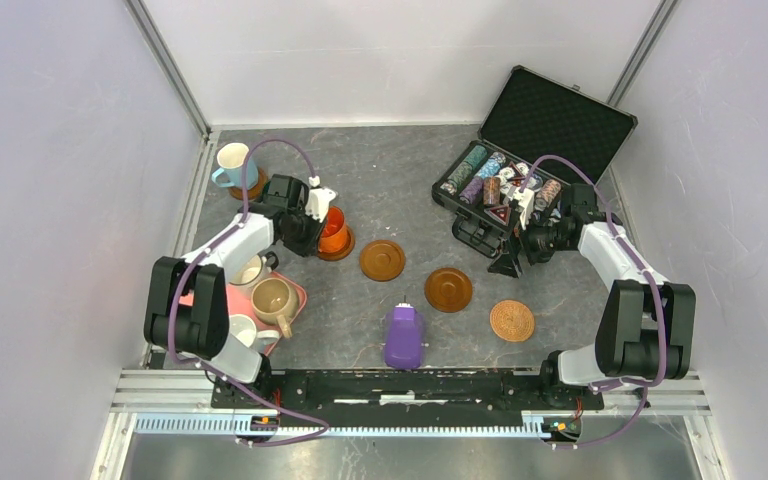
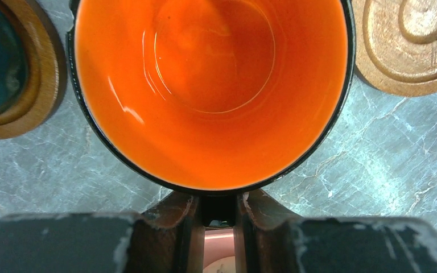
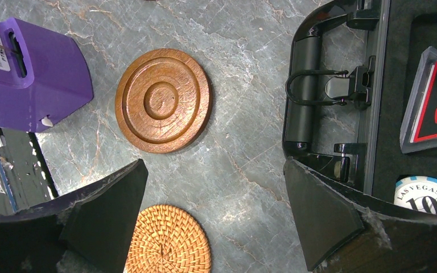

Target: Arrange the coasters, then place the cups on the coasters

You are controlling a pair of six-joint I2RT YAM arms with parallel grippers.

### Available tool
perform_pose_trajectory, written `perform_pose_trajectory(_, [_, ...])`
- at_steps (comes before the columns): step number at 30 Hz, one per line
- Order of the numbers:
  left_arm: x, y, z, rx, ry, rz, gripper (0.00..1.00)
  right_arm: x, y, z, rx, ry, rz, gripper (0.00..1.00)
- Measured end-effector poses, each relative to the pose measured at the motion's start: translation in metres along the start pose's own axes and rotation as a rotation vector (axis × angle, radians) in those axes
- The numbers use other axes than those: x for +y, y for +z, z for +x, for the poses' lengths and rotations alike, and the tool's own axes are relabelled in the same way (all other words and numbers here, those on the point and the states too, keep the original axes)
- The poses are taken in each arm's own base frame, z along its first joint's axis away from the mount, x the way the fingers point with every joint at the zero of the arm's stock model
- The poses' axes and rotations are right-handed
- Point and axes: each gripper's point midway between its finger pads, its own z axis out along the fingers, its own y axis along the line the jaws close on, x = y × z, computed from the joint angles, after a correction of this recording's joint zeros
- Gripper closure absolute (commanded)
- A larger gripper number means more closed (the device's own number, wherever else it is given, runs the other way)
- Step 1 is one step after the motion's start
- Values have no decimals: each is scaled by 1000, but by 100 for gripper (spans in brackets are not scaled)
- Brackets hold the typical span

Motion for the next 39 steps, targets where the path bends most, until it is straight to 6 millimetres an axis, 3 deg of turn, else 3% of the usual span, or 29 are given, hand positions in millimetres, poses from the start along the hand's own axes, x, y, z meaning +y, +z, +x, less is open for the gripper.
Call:
perform_pose_trajectory(4, [-3,4,6,8,2,5,96,0,0,0,0,0,0,2])
perform_pose_trajectory(22, [-6,4,7,-6,12,3,69,-1,1,1,2,3,-2,2])
perform_pose_trajectory(26, [-8,-2,8,-6,15,4,41,-1,1,1,2,3,-2,2])
perform_pose_trajectory(34, [-8,-12,3,-36,22,-6,35,-1,1,1,1,3,-2,2])
perform_pose_trajectory(39, [-12,-28,4,-11,17,-1,20,-1,1,1,1,3,-3,2])
